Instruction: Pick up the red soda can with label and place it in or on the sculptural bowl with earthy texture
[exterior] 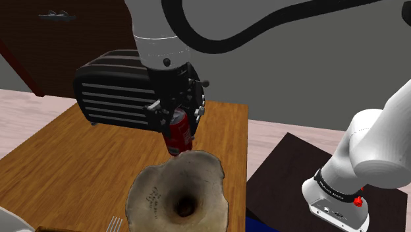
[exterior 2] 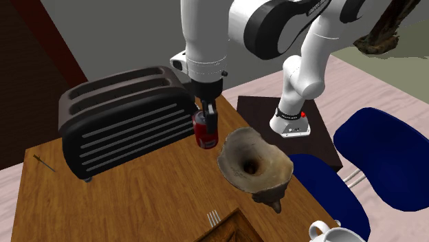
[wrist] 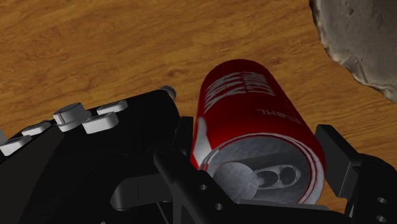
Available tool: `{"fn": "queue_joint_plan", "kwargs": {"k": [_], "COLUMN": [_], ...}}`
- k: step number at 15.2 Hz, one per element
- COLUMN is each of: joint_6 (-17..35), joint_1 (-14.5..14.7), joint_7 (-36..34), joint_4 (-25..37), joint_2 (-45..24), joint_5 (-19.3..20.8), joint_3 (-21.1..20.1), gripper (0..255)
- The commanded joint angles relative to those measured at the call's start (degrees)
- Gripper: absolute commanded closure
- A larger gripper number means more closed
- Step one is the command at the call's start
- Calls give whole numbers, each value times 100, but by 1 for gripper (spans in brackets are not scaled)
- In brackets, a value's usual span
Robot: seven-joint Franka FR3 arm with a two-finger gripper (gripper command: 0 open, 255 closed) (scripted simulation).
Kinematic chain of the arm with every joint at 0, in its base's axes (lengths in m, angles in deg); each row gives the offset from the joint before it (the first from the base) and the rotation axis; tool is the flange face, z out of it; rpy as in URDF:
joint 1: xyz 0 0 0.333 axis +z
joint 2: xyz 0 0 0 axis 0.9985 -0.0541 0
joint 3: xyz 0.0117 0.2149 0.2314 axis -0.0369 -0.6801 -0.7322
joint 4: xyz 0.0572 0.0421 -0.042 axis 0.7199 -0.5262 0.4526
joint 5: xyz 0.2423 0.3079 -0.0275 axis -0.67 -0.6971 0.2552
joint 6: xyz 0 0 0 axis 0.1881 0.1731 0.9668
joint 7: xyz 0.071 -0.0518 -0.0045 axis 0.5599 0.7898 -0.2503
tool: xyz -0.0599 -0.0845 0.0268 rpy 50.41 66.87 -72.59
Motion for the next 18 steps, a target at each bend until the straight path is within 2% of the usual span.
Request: {"fn": "queue_joint_plan", "kwargs": {"k": [1,18], "joint_6": [-154,-1543], "joint_1": [-5,24], "joint_7": [0,-168], "joint_4": [161,1898], "joint_2": [-8,-407], "joint_5": [6,210], "joint_3": [5,-62], "gripper": [255,255]}}
